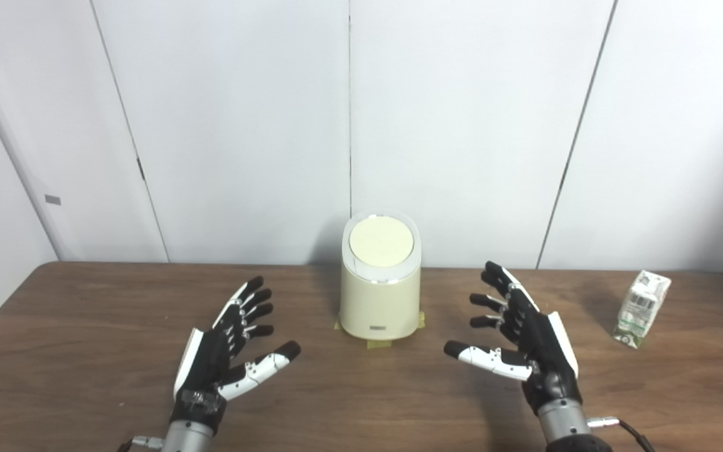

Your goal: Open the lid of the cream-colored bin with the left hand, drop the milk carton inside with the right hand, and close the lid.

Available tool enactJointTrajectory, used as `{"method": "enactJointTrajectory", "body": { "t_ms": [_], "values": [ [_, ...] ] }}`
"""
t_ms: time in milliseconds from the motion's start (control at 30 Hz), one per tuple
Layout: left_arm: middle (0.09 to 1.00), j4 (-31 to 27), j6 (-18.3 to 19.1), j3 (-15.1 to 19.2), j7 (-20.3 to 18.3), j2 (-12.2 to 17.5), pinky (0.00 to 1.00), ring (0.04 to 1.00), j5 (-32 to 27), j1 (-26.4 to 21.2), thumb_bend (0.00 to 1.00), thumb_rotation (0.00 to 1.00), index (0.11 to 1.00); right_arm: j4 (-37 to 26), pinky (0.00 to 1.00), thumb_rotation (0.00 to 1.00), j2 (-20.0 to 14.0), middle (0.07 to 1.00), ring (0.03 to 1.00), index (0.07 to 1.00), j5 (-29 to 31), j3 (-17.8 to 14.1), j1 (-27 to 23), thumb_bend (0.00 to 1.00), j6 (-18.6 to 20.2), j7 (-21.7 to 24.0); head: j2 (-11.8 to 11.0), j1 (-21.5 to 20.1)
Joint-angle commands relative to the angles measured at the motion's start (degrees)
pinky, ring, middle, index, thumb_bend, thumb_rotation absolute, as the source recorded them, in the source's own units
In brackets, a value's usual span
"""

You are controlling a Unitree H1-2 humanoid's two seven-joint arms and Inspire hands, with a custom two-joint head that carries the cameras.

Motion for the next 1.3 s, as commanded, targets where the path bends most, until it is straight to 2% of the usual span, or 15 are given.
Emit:
{"method": "enactJointTrajectory", "body": {
  "t_ms": [0,200,367,567,767,833,967,1133,1267],
  "values": [
    [0.885,-0.6,-1.8,-0.1,-0.1,0.4,0.74,0.852,-0.1,-2.0,0.84,0.30,0.929,-0.6,0.63,0.12,0.1,0.869,0.781,0.928,0.9,-0.3,-2.6,0.78,-2.7,0.0,0.0,0.1],
    [0.884,-0.8,-1.5,0.0,-0.2,0.5,0.75,0.856,-0.3,-1.9,0.84,0.30,0.931,0.9,0.66,0.14,-0.3,0.844,0.778,0.992,1.5,-0.4,-2.6,0.78,-4.0,0.0,0.2,0.0],
    [0.884,-0.7,-1.5,0.0,-0.1,0.4,0.75,0.853,-0.4,-2.0,0.84,0.30,0.930,0.9,0.66,0.16,-0.4,0.832,0.768,0.985,1.3,-0.4,-2.7,0.79,-4.2,0.0,0.2,0.0],
    [0.892,-0.4,-2.2,0.0,0.0,0.2,0.76,0.862,-0.5,-1.8,0.83,0.30,0.936,1.2,0.65,0.12,-0.1,0.830,0.765,0.962,1.5,-0.4,-2.8,0.78,-4.6,-0.1,-0.7,-0.2],
    [0.973,-1.8,-1.1,-0.3,1.2,-1.3,0.81,0.922,0.5,-2.5,0.91,0.35,0.997,1.5,0.66,0.12,0.0,0.847,0.782,0.957,1.9,-0.6,-3.0,0.77,-4.3,-0.1,-1.3,-0.5],
    [0.973,-1.8,-1.0,-0.3,2.3,-1.9,0.82,0.932,2.3,-3.6,0.90,0.37,1.000,1.7,0.66,0.13,-0.1,0.855,0.786,0.957,1.9,-0.7,-3.0,0.77,-4.5,-0.2,-1.3,-0.3],
    [0.972,-0.6,0.6,-0.6,3.9,-2.9,0.86,0.942,4.9,-9.3,0.89,0.36,1.000,2.7,0.66,0.14,-0.4,0.864,0.789,0.954,2.0,-0.9,-3.2,0.76,-5.4,-0.1,-1.5,0.3],
    [0.989,2.6,4.8,-1.4,7.5,-4.7,0.95,0.971,10.2,-16.0,0.90,0.37,1.000,2.5,0.67,0.13,-0.1,0.870,0.792,0.949,2.4,-0.9,-3.2,0.75,-5.2,-0.1,-1.6,0.2],
    [1.000,5.8,7.6,-1.9,8.5,-5.5,0.94,0.996,11.8,-21.3,0.90,0.34,1.000,2.8,0.66,0.14,0.0,0.866,0.783,0.947,2.1,-0.8,-3.2,0.76,-5.5,-0.2,-1.7,0.2]
  ]
}}
